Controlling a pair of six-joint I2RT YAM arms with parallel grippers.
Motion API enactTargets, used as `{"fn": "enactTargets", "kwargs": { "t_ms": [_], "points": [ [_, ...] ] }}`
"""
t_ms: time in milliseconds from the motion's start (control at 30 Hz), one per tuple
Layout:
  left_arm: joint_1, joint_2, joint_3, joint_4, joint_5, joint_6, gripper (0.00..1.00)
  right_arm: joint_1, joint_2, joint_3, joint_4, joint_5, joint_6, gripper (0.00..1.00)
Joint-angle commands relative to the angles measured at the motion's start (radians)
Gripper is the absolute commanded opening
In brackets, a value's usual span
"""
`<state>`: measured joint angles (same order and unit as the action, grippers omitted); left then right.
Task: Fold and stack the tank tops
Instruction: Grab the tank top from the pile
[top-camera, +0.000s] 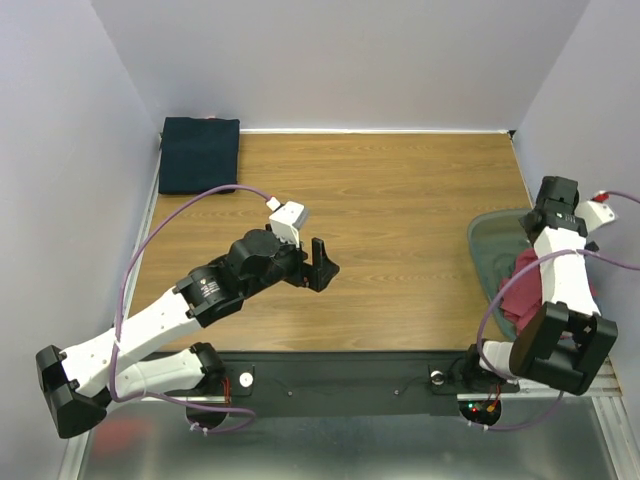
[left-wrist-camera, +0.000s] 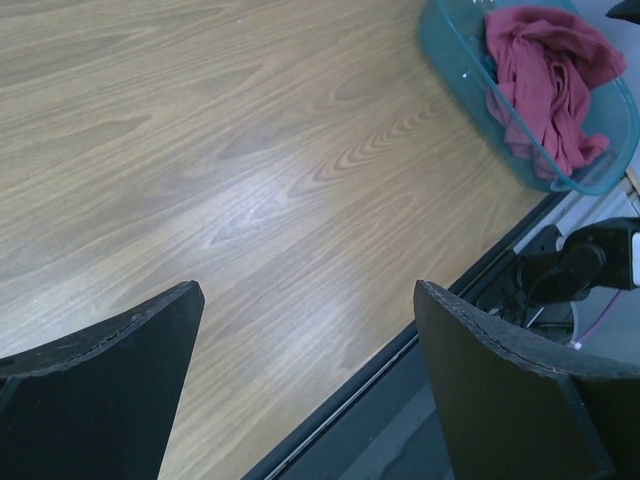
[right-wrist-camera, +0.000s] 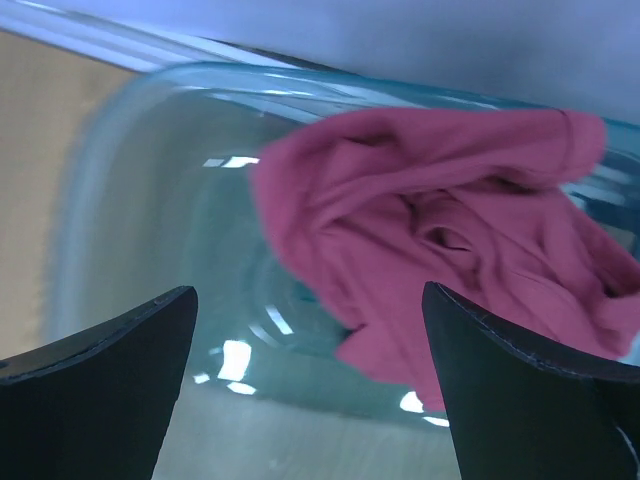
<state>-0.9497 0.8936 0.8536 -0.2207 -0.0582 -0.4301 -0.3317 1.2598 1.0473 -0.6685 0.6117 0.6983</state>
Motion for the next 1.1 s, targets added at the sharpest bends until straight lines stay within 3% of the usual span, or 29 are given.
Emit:
{"fn": "enactTargets", "kwargs": {
  "t_ms": [0, 633, 767, 833, 900, 933, 1033, 1067],
  "points": [
    [-0.006, -0.013, 0.045, -0.014, 0.031, 0.037, 0.99, -0.050, 0.033, -0.041, -0.019, -0.006, 0.009, 1.00],
    [-0.004, -0.070, -0.007, -0.022, -0.005, 0.033, 0.98, -0.075, 0.084, -0.299, 0.138, -0.001, 0.158, 0.99],
    [-0.004, -0.087, -0.040, -0.005, -0.014, 0.019, 0.98, -0.075, 0.081, -0.342, 0.194, -0.018, 0.162, 0.92],
    [-0.004, -0.081, -0.041, -0.009, -0.012, 0.016, 0.99, -0.075, 0.087, -0.354, 0.205, -0.013, 0.162, 0.82],
    [-0.004, -0.079, -0.034, -0.016, -0.012, 0.021, 0.99, -0.075, 0.084, -0.354, 0.205, -0.007, 0.162, 0.66],
    [-0.004, -0.079, -0.030, -0.019, -0.017, 0.019, 0.98, -0.075, 0.066, -0.354, 0.205, -0.003, 0.162, 0.45],
    [-0.004, -0.074, -0.013, -0.032, -0.031, 0.024, 0.98, -0.075, -0.008, -0.333, 0.205, -0.006, 0.126, 0.10],
    [-0.004, -0.073, -0.007, -0.035, -0.032, 0.024, 0.98, -0.075, -0.029, -0.320, 0.204, -0.009, 0.113, 0.03]
  ]
}}
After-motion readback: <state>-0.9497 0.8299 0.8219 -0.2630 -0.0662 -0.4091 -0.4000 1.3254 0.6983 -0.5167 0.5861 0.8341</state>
